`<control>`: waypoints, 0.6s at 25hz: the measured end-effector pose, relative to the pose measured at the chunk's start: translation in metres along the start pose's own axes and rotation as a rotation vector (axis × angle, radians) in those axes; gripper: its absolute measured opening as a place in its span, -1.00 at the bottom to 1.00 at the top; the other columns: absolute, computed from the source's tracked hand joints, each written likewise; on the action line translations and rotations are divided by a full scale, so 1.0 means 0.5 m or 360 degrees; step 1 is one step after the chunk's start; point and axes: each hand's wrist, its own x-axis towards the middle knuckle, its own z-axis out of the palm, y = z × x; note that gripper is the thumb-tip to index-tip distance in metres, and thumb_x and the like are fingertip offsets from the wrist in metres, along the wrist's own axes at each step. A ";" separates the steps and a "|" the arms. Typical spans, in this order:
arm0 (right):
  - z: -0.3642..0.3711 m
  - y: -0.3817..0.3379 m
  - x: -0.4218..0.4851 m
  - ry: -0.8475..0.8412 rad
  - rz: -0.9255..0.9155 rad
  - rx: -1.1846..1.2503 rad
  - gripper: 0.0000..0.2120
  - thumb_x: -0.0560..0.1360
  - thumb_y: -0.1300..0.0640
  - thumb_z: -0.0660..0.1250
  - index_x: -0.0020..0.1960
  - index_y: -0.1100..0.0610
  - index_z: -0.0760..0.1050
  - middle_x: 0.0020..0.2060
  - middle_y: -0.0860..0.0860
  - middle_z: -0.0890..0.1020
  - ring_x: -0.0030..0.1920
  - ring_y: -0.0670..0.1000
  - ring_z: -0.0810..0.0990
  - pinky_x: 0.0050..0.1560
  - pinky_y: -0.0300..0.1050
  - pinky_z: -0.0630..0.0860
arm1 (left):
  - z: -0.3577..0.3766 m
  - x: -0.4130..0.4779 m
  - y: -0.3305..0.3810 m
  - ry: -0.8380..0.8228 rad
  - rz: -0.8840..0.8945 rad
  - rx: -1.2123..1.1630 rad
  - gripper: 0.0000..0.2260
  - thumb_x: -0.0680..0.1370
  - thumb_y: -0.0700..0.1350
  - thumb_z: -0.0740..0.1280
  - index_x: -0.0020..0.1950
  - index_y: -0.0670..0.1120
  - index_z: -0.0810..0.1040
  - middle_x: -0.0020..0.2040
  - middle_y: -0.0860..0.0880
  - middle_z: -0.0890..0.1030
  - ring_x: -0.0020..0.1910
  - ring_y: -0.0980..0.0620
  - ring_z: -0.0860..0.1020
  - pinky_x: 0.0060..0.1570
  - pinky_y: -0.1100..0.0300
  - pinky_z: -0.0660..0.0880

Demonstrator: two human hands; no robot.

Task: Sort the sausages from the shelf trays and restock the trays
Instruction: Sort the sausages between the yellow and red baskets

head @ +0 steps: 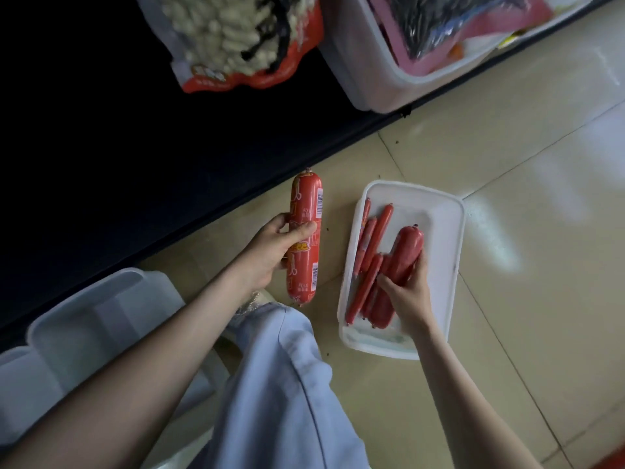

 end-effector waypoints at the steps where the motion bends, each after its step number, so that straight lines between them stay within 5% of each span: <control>1: -0.009 -0.038 -0.034 -0.0105 -0.0012 0.0179 -0.15 0.38 0.25 0.44 0.47 -0.22 0.09 0.20 -0.03 0.52 0.16 -0.04 0.57 0.11 -0.01 0.57 | -0.002 -0.031 0.022 -0.0006 0.0044 -0.0007 -0.70 0.45 -0.01 0.39 0.16 0.05 0.47 0.10 -0.03 0.62 0.08 -0.03 0.59 0.12 -0.04 0.49; 5: -0.027 -0.252 -0.193 -0.0471 -0.0358 0.0431 -0.39 0.45 0.34 0.39 0.37 -0.10 0.29 0.02 0.00 0.61 -0.03 -0.04 0.64 -0.12 -0.17 0.60 | -0.012 -0.213 0.132 -0.0103 0.0278 -0.0098 -0.62 0.38 -0.02 0.37 0.19 0.02 0.50 0.03 -0.04 0.64 0.00 -0.01 0.61 -0.01 0.06 0.52; 9: -0.029 -0.440 -0.368 -0.0858 -0.0740 0.0496 -0.38 0.38 0.26 0.44 0.39 0.07 0.32 0.06 0.03 0.62 0.06 0.03 0.60 0.09 -0.01 0.55 | -0.035 -0.433 0.193 -0.0075 0.0591 -0.0089 -0.59 0.42 -0.06 0.39 0.26 -0.04 0.49 0.09 -0.11 0.63 0.05 -0.07 0.61 0.10 -0.03 0.54; 15: 0.049 -0.618 -0.659 -0.1428 -0.1290 0.0073 -0.32 0.40 0.26 0.42 0.45 0.05 0.26 0.23 0.09 0.55 0.22 0.10 0.55 0.21 0.12 0.50 | -0.145 -0.751 0.168 0.0236 0.0965 -0.0261 -0.46 0.41 0.03 0.45 0.32 -0.12 0.43 0.16 -0.13 0.61 0.11 -0.10 0.61 0.09 -0.07 0.55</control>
